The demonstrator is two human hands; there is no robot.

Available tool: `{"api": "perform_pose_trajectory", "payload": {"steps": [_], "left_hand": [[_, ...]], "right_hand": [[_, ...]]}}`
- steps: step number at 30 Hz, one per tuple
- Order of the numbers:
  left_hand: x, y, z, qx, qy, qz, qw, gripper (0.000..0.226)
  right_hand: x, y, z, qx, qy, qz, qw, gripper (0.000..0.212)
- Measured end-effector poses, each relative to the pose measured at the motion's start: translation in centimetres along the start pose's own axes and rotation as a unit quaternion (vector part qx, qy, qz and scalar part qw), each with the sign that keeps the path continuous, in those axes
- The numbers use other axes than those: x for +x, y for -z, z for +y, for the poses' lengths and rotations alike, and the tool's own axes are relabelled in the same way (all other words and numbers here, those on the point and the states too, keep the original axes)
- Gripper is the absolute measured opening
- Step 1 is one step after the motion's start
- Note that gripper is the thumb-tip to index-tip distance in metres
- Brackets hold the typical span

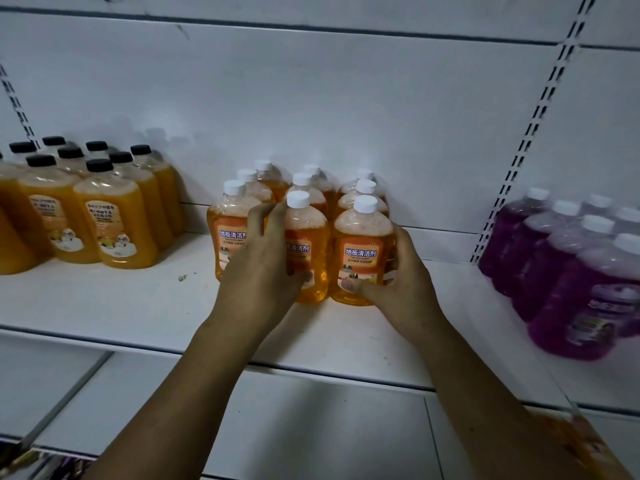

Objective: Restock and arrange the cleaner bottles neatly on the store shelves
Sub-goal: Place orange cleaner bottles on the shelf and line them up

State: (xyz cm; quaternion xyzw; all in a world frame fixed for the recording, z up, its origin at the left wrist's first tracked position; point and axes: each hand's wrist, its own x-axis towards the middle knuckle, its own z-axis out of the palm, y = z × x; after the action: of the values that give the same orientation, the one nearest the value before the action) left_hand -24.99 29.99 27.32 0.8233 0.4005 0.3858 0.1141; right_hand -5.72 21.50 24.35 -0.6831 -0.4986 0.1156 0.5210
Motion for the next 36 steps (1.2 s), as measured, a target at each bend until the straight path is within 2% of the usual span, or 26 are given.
{"api": "perform_pose_trajectory", "payload": {"steps": [6,16,22,24,27,31,36], "left_hand": [[0.9,-0.6,0.0,-0.019,0.005,0.007,1.000,0.109],[0.9,-1.3,-1.1,-0.036,-0.005,0.011,0.999,0.112],[-1.4,-0.7,-1.2,-0.091,-0.041,0.015,0.995,0.109],[-2.6,-0.1,-1.0,-0.069,-0.053,0.026,0.996,0.097],[-4.0,0.7,-0.4,-0.034,-0.093,-0.004,0.995,0.073],[-5.3,0.3,1.4,0.004,-0.184,-0.073,0.980,0.067],[-7.4,-2.2,4.9,-0.022,-0.263,-0.102,0.959,0.064]], "right_hand": [[0.8,-0.5,0.4,-0.023,0.017,0.036,0.999,0.113],[1.1,-0.8,1.0,-0.023,0.012,0.048,0.999,0.110],[0.1,0.2,0.8,-0.028,0.014,0.062,0.998,0.109],[-0.6,1.3,0.6,-0.041,0.026,0.082,0.995,0.103],[-2.7,3.2,0.4,-0.084,0.054,0.096,0.990,0.080],[-7.7,5.5,0.1,-0.130,0.051,0.081,0.987,0.059],[-15.1,9.4,0.5,-0.206,0.039,0.107,0.972,0.052]]}}
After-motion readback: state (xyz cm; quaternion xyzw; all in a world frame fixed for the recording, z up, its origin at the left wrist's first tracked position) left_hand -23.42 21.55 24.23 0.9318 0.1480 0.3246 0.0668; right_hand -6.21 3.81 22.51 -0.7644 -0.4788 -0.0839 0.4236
